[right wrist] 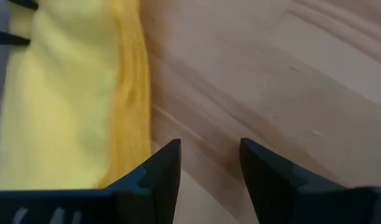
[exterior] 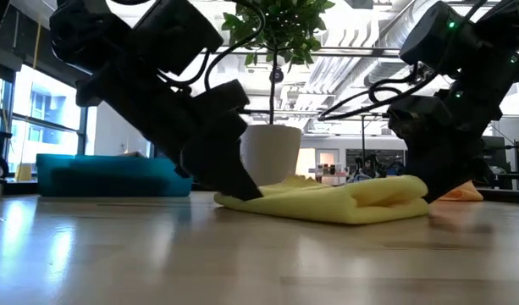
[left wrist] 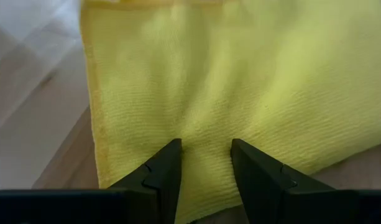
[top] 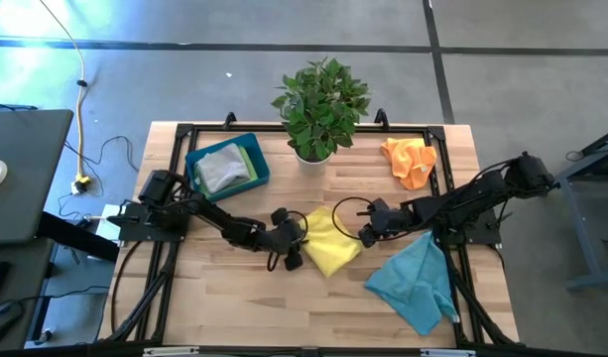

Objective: Fold microfiber towels
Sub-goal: Put the yellow towel into the blue bin

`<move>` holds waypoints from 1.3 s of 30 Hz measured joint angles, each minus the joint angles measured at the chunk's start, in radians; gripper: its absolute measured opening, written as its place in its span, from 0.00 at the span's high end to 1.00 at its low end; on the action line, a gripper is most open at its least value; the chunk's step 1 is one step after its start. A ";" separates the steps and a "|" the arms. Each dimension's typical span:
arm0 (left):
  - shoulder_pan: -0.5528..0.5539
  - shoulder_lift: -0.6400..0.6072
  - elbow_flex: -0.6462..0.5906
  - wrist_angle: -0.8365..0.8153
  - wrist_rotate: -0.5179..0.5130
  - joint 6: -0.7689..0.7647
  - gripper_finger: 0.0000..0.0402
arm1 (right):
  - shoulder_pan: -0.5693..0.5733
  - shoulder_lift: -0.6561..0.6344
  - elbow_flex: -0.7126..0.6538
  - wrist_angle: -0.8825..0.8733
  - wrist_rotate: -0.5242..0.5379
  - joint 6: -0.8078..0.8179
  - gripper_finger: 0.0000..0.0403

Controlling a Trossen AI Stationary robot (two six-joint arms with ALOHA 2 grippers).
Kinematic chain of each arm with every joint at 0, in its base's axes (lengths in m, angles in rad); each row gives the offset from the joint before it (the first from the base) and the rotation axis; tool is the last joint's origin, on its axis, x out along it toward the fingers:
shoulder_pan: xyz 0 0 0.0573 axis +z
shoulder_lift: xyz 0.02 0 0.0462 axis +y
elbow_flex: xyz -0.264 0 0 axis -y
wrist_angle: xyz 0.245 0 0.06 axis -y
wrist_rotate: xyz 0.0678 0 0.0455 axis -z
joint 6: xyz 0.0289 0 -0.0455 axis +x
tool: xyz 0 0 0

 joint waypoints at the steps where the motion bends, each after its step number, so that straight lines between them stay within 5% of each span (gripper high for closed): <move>1: -0.001 0.000 0.000 -0.012 0.000 0.000 0.67 | 0.000 0.000 0.000 -0.004 0.000 0.003 0.61; 14: -0.067 -0.005 0.003 -0.087 -0.016 -0.007 0.67 | 0.000 0.000 0.001 -0.015 0.002 0.026 0.61; 21: -0.117 -0.015 0.006 -0.195 0.045 -0.178 0.67 | 0.000 0.000 0.001 0.003 0.005 0.138 0.61; 30: -0.199 -0.086 -0.001 -0.253 0.144 -0.400 0.67 | 0.000 0.001 0.000 0.194 0.097 0.137 0.61; 39: -0.162 -0.257 -0.004 -0.394 0.149 -0.430 0.67 | 0.024 0.001 0.000 0.386 0.140 0.073 0.61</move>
